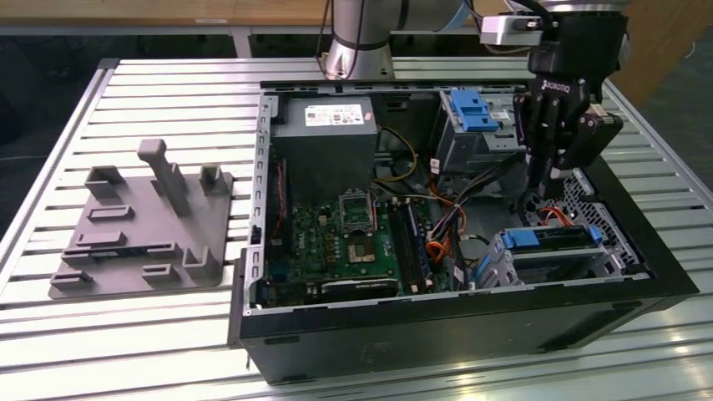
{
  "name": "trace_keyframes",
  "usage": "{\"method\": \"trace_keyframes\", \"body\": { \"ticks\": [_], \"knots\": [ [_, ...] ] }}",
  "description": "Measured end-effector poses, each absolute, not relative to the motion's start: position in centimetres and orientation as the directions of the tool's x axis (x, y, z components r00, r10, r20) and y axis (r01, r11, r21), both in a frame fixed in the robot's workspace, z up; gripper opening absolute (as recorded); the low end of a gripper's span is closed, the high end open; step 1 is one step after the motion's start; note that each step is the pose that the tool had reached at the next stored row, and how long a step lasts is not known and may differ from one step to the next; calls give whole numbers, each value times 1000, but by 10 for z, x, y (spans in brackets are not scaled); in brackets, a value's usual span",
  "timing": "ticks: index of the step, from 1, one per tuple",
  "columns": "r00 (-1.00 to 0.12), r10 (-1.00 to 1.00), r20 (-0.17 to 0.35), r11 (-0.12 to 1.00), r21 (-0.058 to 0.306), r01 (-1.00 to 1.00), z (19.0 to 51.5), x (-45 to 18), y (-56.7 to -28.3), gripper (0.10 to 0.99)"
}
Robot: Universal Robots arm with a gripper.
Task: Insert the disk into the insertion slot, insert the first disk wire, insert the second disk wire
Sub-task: 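Insert the second disk wire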
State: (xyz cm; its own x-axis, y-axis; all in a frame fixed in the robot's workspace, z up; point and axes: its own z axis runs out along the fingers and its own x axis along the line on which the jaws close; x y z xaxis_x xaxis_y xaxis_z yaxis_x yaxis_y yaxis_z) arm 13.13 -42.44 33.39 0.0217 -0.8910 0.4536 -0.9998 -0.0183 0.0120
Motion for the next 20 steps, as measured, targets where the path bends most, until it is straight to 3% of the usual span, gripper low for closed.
{"method": "trace_keyframes", "body": {
  "ticks": [15,20],
  "knots": [
    [23,-882,471,-20,12,-1000,330,131,-418,345],
    [25,-881,472,-22,12,-1000,328,131,-418,200]
  ]
}}
